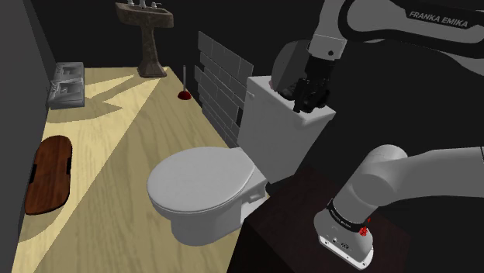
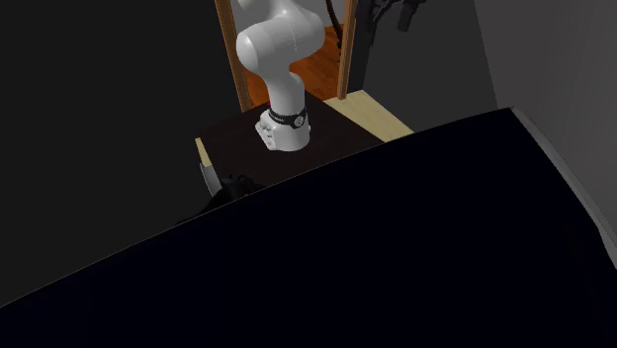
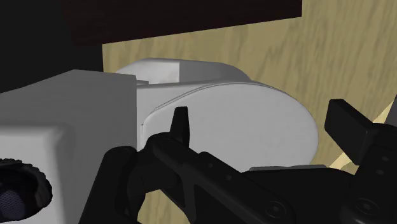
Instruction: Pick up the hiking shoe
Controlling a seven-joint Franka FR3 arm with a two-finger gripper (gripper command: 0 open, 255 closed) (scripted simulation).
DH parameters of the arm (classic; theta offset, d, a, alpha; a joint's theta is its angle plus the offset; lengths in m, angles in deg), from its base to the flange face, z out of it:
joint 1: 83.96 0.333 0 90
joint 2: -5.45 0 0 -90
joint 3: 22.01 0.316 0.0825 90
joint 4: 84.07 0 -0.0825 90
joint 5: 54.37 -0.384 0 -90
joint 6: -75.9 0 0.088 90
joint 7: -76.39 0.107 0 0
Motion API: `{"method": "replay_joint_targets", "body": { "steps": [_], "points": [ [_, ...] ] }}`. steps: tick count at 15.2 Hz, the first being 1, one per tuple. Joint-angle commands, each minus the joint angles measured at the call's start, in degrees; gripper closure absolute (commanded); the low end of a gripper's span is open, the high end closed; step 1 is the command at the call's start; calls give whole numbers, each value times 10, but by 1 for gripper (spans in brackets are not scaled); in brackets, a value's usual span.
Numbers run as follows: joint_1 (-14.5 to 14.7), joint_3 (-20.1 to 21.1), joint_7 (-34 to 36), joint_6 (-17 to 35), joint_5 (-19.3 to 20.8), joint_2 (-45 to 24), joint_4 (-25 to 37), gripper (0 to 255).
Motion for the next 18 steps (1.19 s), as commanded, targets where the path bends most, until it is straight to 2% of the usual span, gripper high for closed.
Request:
{"method": "replay_joint_targets", "body": {
  "steps": [1,9,18],
  "points": [
    [0,0,0,0,0,0,0,0],
    [-19,-118,-169,-2,91,-29,17,0],
    [-23,-245,-359,19,166,-133,97,0]
  ]
}}
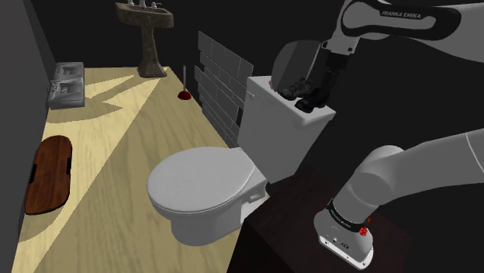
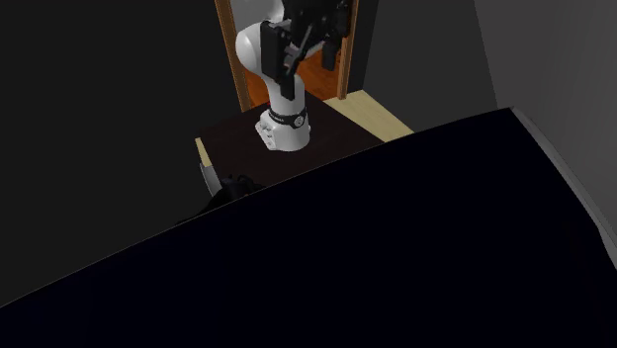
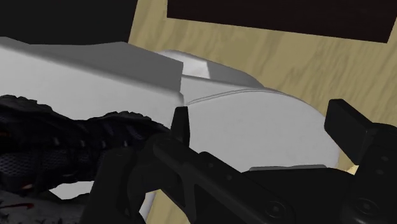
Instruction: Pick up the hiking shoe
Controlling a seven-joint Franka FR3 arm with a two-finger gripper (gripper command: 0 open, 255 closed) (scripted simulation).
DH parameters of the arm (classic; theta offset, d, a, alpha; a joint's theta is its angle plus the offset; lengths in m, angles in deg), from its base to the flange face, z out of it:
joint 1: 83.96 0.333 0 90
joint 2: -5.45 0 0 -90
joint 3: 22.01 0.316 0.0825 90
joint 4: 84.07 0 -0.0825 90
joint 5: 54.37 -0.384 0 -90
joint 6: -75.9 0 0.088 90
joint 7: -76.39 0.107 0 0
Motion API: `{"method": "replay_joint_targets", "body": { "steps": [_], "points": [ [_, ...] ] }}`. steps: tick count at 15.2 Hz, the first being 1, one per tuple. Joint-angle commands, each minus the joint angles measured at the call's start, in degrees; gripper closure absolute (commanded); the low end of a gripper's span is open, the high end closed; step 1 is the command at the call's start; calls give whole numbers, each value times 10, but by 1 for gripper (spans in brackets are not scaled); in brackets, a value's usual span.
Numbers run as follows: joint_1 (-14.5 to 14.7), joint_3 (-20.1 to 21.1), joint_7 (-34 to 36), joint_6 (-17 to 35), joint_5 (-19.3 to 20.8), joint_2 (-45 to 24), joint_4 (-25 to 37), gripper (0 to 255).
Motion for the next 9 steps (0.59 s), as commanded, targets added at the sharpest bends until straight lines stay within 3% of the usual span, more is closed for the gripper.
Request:
{"method": "replay_joint_targets", "body": {
  "steps": [1,9],
  "points": [
    [2,-28,-44,8,11,-30,23,0],
    [17,-138,-224,30,9,-184,152,0]
  ]
}}
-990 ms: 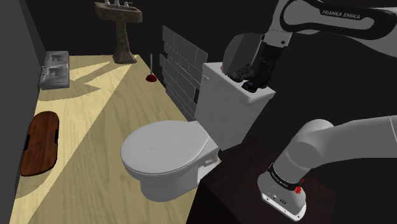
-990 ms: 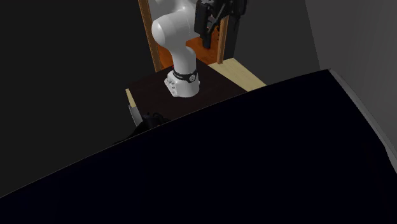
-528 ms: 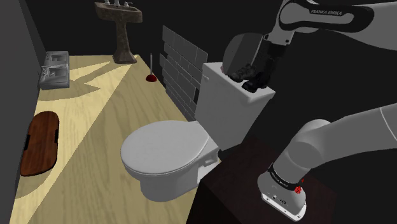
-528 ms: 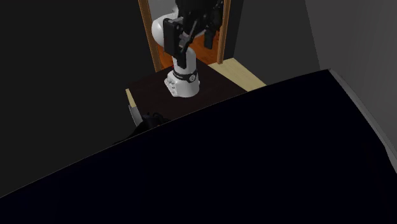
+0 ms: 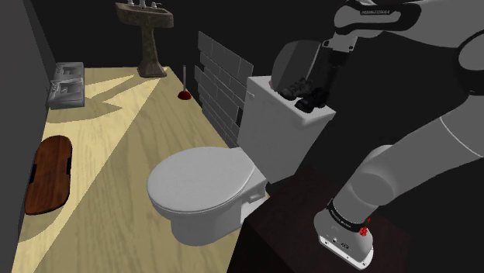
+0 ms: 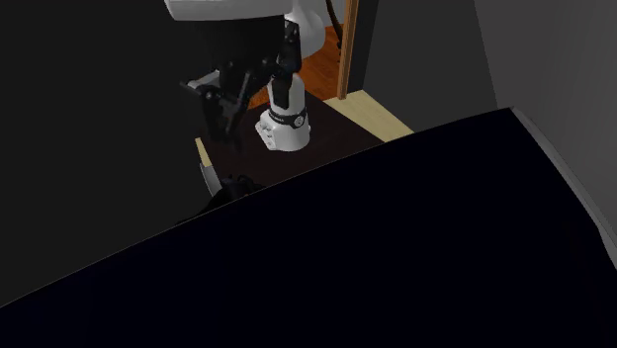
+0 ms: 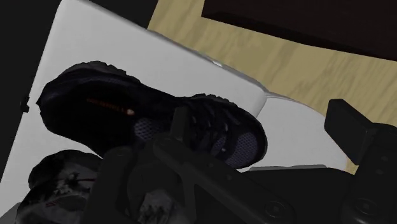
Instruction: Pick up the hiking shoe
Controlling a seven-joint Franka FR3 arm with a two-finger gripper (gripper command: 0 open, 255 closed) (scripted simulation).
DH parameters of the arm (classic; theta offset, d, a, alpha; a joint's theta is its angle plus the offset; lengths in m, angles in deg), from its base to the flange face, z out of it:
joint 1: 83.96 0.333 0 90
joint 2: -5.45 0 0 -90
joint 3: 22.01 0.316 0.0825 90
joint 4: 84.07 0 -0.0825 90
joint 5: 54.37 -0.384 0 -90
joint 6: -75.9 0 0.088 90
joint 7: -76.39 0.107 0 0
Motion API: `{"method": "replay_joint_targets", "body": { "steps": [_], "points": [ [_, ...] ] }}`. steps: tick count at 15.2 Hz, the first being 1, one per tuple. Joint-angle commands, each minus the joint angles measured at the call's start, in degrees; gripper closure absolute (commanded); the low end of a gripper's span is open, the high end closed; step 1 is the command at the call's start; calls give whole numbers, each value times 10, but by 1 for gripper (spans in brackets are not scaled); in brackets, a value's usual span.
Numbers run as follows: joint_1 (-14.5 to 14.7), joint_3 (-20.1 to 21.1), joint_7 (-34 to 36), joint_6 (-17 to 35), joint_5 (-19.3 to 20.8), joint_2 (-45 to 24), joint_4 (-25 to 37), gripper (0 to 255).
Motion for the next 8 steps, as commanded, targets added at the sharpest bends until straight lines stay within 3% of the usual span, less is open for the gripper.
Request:
{"method": "replay_joint_targets", "body": {
  "steps": [1,5,8],
  "points": [
    [4,-29,-52,7,-11,-50,40,0],
    [1,-73,-144,10,-47,-143,118,0],
    [0,-73,-143,33,-47,-143,94,0]
  ]
}}
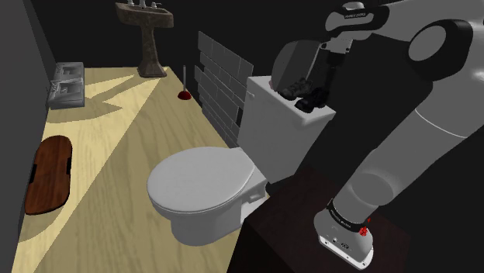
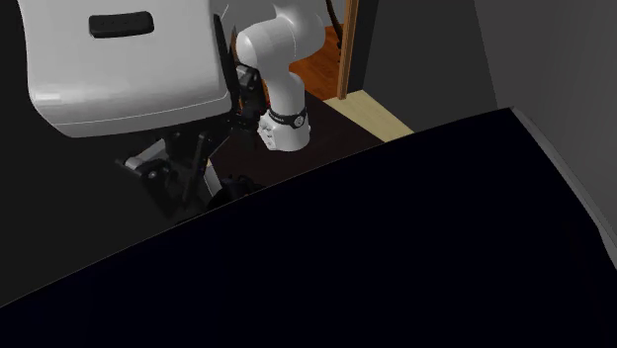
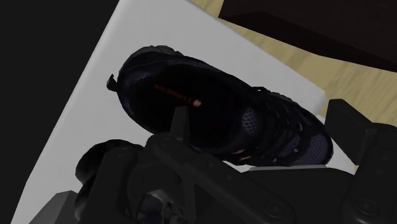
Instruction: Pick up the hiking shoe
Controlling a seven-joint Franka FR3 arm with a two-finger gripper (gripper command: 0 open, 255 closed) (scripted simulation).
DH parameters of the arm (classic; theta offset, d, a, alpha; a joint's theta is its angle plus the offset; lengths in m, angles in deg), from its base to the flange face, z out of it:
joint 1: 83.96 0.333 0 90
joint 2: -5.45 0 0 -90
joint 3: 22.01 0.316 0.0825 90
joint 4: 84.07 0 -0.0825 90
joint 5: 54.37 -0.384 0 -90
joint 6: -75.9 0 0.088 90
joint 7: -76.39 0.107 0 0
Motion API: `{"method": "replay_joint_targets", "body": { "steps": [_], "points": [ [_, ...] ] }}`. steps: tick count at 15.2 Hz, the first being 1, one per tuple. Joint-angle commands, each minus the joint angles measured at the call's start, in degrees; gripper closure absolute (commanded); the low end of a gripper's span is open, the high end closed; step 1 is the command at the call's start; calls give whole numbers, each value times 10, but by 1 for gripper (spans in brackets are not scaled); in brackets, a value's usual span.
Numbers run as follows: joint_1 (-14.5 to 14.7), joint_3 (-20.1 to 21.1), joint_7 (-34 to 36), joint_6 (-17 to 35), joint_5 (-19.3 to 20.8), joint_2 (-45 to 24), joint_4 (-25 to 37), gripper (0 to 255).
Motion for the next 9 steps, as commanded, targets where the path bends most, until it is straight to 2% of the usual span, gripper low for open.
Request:
{"method": "replay_joint_targets", "body": {
  "steps": [1,6,7,9],
  "points": [
    [-1,-2,-3,15,-1,-4,-11,0],
    [-1,-3,-2,42,-2,-6,-37,0],
    [-1,-3,-1,41,-2,-5,-37,255],
    [-1,-3,-2,41,-2,-5,-37,255]
  ]
}}
